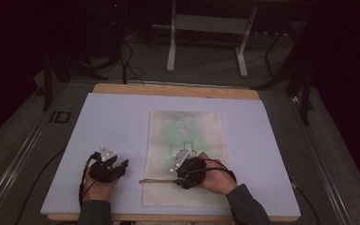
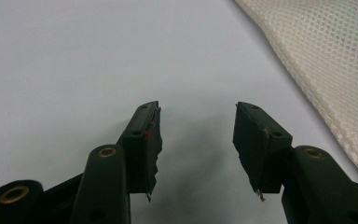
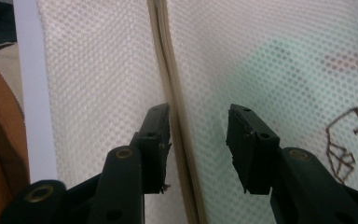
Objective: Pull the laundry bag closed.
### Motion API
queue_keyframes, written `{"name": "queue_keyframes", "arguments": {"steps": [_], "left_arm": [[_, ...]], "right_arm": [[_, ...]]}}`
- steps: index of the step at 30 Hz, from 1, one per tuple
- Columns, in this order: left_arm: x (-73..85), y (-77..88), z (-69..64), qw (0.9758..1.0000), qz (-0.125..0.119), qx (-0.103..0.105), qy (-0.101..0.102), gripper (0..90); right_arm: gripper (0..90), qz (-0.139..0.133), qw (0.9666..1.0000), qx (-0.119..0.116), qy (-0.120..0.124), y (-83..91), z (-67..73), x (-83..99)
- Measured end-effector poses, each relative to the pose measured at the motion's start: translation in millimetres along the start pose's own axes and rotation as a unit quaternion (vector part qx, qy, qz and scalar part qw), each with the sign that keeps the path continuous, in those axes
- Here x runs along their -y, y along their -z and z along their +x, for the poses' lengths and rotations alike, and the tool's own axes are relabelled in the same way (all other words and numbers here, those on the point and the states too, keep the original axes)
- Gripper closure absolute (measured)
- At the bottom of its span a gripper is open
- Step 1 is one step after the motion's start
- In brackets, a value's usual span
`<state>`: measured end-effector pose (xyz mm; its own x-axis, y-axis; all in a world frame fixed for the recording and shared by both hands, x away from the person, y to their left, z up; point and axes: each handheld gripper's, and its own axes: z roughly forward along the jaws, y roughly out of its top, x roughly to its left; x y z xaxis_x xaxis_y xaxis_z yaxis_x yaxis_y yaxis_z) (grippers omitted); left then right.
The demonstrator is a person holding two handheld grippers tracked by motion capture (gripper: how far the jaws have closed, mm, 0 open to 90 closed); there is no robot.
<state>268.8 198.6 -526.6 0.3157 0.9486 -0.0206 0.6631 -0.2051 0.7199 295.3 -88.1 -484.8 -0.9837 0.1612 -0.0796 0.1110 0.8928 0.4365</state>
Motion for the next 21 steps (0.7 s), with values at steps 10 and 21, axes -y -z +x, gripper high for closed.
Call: {"name": "queue_keyframes", "arguments": {"steps": [10,21], "left_arm": [[-0.1,-0.1,0.1,1.0,0.0,0.001,0.0,50.6],[-0.3,0.0,0.0,1.0,0.0,0.002,0.0,50.6]], "right_arm": [[59.8,-0.003,0.9999,-0.013,0.006,-8.7,1.8,-13.6],[64.5,-0.012,0.9994,-0.025,0.02,-18.0,6.1,-29.1]]}}
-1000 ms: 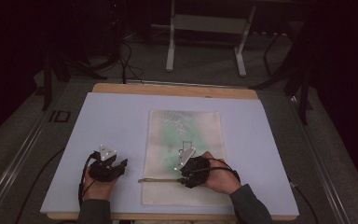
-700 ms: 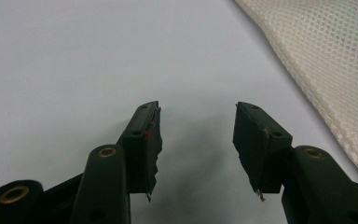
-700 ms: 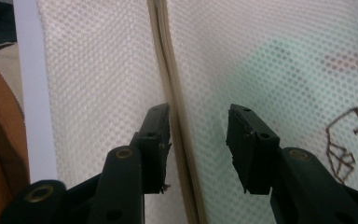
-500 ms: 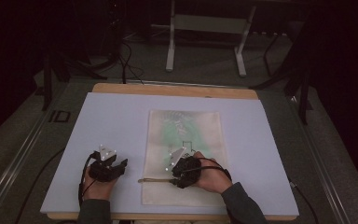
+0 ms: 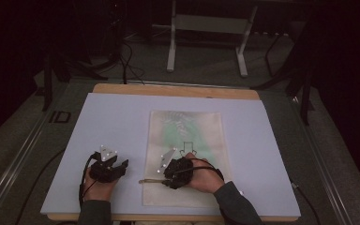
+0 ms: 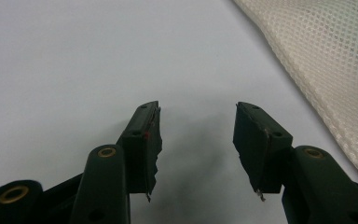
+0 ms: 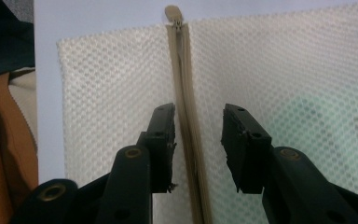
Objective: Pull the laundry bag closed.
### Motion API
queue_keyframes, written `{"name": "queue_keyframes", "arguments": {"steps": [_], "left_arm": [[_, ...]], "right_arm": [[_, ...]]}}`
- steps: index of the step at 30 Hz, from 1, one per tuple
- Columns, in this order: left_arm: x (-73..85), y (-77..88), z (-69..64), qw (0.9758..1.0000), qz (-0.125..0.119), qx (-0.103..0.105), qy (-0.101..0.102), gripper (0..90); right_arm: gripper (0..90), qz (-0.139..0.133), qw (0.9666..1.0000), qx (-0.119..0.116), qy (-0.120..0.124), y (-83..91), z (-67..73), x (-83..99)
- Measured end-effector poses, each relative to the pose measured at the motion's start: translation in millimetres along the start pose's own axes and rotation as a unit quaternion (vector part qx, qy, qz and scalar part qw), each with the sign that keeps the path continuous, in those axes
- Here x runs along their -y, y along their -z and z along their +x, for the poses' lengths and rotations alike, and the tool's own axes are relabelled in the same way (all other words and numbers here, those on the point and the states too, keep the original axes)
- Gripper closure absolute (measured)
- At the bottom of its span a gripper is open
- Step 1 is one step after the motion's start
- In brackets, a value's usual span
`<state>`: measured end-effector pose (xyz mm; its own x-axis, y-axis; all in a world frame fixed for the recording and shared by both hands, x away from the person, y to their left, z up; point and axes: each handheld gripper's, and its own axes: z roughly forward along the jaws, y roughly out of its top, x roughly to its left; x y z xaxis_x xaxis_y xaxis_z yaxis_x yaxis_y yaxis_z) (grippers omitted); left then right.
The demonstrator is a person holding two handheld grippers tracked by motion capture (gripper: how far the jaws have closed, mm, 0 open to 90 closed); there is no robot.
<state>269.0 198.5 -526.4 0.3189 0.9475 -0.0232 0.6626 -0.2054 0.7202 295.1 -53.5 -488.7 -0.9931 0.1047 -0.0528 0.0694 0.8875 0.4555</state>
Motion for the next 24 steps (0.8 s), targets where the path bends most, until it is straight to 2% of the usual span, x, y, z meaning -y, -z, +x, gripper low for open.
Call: {"name": "queue_keyframes", "arguments": {"steps": [5,8,14,24], "left_arm": [[0.0,0.2,0.0,1.0,-0.001,0.0,0.0,50.5],[0.0,0.2,0.0,1.0,-0.001,0.0,0.0,50.5],[0.0,0.3,0.1,1.0,-0.001,0.001,0.0,50.3],[-0.2,0.3,-0.2,1.0,-0.001,0.002,-0.001,50.2]], "right_arm": [[64.9,-0.006,1.0,-0.003,0.003,-5.3,1.9,-4.3],[69.9,-0.004,0.9999,-0.009,0.01,-9.5,3.9,-8.3],[74.4,-0.006,0.9997,-0.014,0.019,-13.8,6.8,-18.3],[74.7,-0.008,0.9993,-0.022,0.028,-24.7,8.9,-37.8]]}}
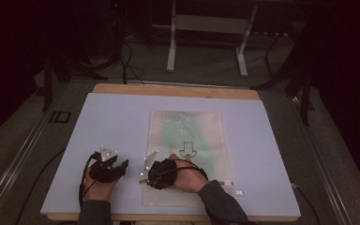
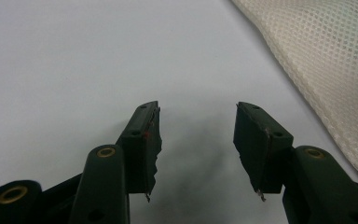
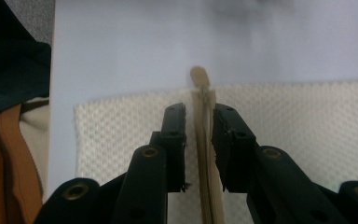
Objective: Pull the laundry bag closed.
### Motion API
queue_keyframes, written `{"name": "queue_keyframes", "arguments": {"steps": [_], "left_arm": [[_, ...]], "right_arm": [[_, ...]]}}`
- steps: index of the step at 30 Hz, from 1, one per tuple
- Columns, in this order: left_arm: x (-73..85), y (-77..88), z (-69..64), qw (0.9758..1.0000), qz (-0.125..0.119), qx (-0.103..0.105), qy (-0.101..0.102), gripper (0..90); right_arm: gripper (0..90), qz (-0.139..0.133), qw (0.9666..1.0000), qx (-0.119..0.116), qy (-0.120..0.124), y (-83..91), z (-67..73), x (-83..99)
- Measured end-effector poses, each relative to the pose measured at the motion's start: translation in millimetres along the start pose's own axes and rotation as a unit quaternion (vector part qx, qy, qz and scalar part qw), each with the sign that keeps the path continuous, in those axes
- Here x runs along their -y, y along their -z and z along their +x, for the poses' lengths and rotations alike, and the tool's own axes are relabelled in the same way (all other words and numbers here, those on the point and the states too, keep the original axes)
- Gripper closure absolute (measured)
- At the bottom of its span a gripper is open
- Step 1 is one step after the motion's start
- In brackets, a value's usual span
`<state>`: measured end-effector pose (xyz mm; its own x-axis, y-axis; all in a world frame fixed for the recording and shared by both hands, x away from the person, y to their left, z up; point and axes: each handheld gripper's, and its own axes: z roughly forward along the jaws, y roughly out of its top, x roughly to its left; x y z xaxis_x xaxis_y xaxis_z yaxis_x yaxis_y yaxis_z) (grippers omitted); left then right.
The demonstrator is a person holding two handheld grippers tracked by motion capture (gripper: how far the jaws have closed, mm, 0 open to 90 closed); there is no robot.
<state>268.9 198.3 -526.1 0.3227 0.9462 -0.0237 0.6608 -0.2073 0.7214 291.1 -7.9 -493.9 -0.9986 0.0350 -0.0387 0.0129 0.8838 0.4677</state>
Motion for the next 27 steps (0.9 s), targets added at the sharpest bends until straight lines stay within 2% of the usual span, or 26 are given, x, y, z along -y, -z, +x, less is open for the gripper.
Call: {"name": "queue_keyframes", "arguments": {"steps": [12,20,25,27], "left_arm": [[-0.1,0.0,0.2,1.0,0.0,0.001,0.0,50.1],[-0.1,0.5,1.3,1.0,-0.001,0.001,0.003,50.0],[0.0,0.7,1.3,1.0,-0.001,0.001,0.003,50.0],[0.0,0.8,1.7,1.0,-0.002,0.001,0.004,50.0]], "right_arm": [[73.9,0.0,1.0,-0.006,0.0,-16.0,-3.9,-18.1],[74.4,0.013,0.9999,-0.008,-0.001,-26.0,-4.0,-26.4],[76.6,0.026,0.9996,-0.006,-0.005,-34.6,-6.1,-30.3],[80.6,0.028,0.9996,-0.004,-0.008,-34.6,-6.1,-31.0]]}}
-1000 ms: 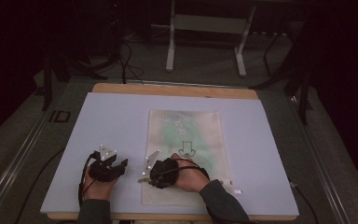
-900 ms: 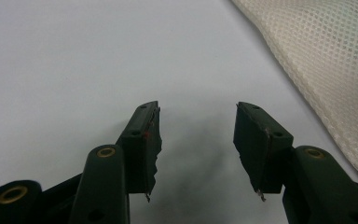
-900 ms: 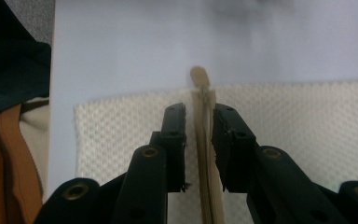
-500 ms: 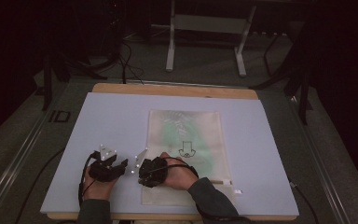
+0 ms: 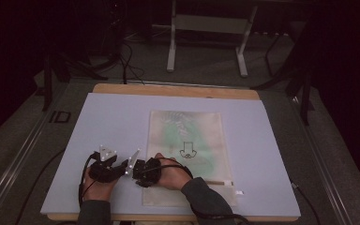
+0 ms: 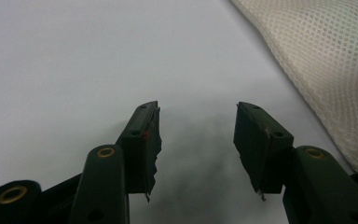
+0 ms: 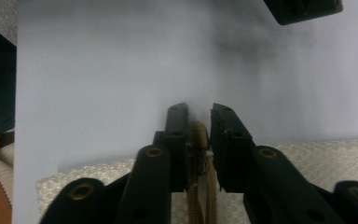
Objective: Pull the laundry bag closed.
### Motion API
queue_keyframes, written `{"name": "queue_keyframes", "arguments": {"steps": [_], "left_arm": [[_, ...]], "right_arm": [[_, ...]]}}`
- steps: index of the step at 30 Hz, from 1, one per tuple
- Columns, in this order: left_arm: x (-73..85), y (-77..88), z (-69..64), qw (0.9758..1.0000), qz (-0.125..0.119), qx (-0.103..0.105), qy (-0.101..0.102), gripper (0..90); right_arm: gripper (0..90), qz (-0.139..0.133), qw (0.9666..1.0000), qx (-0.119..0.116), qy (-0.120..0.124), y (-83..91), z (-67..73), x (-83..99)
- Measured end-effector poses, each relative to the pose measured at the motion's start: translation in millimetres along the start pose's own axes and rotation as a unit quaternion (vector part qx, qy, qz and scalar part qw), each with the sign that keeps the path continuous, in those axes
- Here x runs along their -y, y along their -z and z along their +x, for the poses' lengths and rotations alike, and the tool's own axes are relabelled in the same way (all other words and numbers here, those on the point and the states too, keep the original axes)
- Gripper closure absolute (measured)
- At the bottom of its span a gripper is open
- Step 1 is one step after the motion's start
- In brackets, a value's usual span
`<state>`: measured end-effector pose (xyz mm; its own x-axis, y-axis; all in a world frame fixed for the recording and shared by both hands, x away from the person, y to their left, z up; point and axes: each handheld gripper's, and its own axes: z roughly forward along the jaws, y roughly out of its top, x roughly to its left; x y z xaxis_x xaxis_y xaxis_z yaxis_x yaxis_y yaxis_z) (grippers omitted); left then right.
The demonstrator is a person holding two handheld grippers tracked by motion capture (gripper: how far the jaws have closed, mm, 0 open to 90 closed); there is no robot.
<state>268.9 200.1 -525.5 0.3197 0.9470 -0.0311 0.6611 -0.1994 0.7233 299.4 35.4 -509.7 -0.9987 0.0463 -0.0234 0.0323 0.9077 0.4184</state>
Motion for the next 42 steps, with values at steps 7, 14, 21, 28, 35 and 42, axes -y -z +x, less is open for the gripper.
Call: {"name": "queue_keyframes", "arguments": {"steps": [7,14,21,28,35,42], "left_arm": [[-0.2,-0.1,-0.5,1.0,0.002,0.0,-0.002,50.0],[-0.1,0.0,-0.5,1.0,0.0,0.0,-0.001,50.0],[0.0,0.0,-0.7,1.0,-0.001,0.001,0.0,50.1],[-0.2,-0.2,-2.1,1.0,0.001,0.0,-0.004,50.0],[-0.3,-0.2,-3.0,1.0,0.0,0.002,-0.004,50.1],[-0.3,0.3,-3.8,1.0,-0.002,0.005,-0.006,50.2]], "right_arm": [[81.0,-0.013,0.9999,-0.007,-0.005,0.6,-2.2,1.4],[81.0,-0.036,0.9994,-0.001,-0.004,9.5,-0.9,1.6],[81.0,-0.05,0.9987,0.007,0.003,24.1,1.4,10.0],[81.0,-0.041,0.9992,0.005,-0.004,29.8,0.5,26.9],[80.4,-0.041,0.9989,-0.009,-0.02,26.6,-3.2,31.9],[80.8,-0.03,0.9987,-0.026,-0.033,16.3,-7.1,31.6]]}}
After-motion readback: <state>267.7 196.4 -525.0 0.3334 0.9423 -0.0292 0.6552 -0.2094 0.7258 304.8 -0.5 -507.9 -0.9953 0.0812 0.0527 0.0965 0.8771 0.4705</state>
